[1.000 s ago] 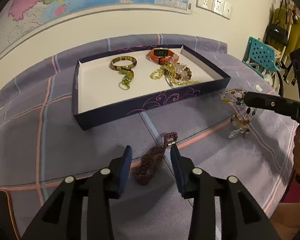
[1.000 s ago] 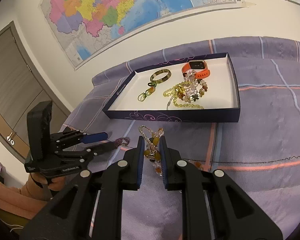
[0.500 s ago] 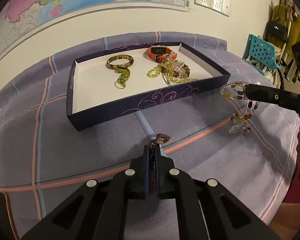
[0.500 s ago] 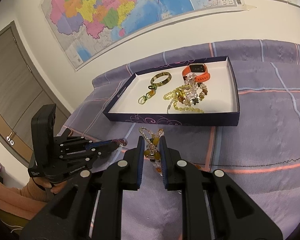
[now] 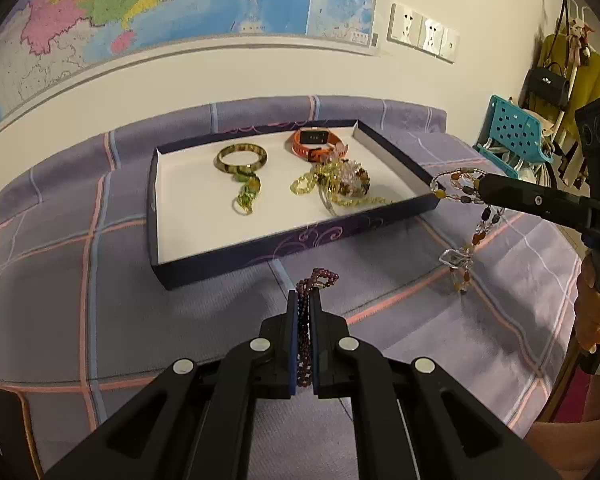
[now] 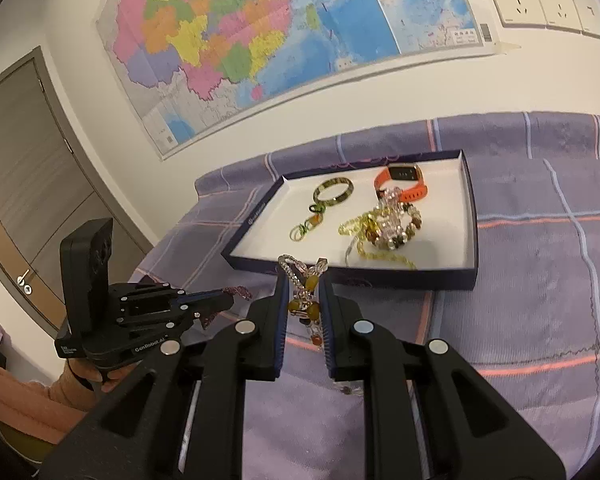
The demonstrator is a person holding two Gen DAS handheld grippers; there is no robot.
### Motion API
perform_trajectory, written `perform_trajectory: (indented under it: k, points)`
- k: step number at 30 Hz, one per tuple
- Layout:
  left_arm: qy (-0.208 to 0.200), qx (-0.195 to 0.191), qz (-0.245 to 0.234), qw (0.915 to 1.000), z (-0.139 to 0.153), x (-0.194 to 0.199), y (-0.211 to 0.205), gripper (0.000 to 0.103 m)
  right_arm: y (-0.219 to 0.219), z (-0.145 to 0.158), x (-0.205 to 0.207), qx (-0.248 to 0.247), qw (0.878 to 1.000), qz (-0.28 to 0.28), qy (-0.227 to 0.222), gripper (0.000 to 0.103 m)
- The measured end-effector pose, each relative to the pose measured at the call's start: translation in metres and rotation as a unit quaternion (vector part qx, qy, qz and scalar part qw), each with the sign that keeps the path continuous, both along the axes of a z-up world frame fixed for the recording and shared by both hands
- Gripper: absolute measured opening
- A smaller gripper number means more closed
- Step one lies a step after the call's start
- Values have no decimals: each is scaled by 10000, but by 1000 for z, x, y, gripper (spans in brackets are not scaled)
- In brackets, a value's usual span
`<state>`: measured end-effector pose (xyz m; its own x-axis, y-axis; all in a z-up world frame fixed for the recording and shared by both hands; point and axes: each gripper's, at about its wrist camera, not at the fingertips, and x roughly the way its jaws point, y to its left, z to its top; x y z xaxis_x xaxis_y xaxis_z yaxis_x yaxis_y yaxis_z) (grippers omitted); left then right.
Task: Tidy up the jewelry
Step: 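Lift and carry the bead necklace toward the lid with the right gripper while the left carries the maroon bracelet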
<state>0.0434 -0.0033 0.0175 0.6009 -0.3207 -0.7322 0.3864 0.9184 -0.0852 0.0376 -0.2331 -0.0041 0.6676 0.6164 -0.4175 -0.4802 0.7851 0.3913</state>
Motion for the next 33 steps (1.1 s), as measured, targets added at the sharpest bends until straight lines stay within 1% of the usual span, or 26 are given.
perform_trajectory:
  k: [5, 14, 33]
  points:
    - [-68, -77, 53, 9999, 9, 5, 2, 4, 2, 10, 2, -14, 9999, 11, -115, 15]
    - [-237, -98, 70, 9996, 25, 10, -1, 4, 4, 24, 9, 39, 9997, 42, -258, 15]
    - [-475, -38, 172, 9987, 42, 27, 0, 4, 0, 47, 25, 80, 9987, -46, -506, 15]
